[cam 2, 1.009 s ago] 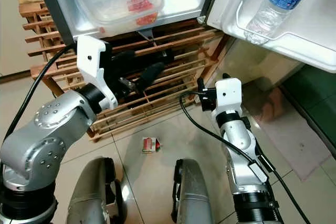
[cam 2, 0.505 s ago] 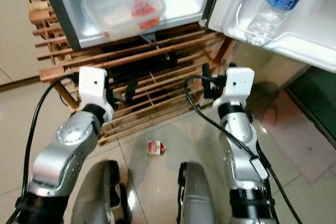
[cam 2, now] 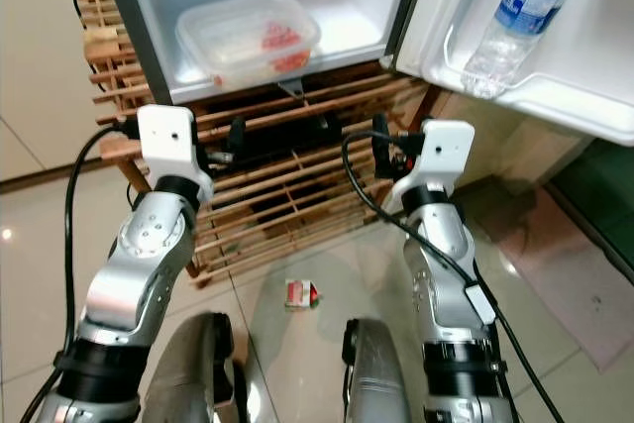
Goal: Restocking fridge
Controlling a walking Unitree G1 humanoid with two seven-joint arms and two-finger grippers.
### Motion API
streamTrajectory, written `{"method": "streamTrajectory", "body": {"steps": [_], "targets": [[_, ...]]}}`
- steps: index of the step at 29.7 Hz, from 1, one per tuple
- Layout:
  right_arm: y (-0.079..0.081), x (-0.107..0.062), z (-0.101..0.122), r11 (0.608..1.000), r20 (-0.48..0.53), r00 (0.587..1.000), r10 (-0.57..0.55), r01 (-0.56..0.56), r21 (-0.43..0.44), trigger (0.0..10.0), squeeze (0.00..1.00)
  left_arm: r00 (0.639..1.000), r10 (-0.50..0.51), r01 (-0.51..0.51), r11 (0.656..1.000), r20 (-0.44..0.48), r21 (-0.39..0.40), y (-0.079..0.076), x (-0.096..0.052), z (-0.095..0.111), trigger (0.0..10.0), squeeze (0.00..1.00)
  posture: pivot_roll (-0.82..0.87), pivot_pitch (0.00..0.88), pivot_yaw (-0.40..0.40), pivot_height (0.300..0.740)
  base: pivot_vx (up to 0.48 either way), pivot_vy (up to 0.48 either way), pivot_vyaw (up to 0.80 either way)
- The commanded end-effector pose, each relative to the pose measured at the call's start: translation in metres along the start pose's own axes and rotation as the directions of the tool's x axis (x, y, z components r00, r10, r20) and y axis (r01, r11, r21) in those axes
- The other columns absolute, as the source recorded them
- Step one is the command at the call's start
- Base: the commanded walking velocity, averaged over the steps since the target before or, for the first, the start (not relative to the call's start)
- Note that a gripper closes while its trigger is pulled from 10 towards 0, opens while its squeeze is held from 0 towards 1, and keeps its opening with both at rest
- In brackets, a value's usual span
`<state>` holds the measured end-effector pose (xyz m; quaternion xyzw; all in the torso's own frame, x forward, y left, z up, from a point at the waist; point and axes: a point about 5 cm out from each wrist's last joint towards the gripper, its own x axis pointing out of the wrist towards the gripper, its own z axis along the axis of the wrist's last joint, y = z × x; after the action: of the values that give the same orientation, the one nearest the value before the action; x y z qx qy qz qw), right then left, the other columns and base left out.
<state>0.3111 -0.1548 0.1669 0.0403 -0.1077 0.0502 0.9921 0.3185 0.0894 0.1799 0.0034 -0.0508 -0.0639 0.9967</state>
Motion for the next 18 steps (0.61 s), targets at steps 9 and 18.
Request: {"method": "streamTrajectory", "body": {"steps": [9,18], "targets": [[-0.005,-0.026,-0.003,0.999,-0.043,0.999,0.0,-0.002,-0.042,10.0,0.0,0.98,-0.155,0.169,0.98,0.124,-0.103,-0.054,0.04,0.043,10.0,0.0,-0.02,0.159,-0.062,0.619,0.0,0.0,0.0],[-0.003,-0.046,-0.004,1.0,-0.085,0.996,0.005,-0.007,-0.024,10.0,0.0,0.977,-0.165,0.179,0.979,0.137,-0.097,-0.061,0.061,0.052,10.0,0.0,-0.07,0.22,-0.048,0.619,0.0,0.0,0.0]]}}
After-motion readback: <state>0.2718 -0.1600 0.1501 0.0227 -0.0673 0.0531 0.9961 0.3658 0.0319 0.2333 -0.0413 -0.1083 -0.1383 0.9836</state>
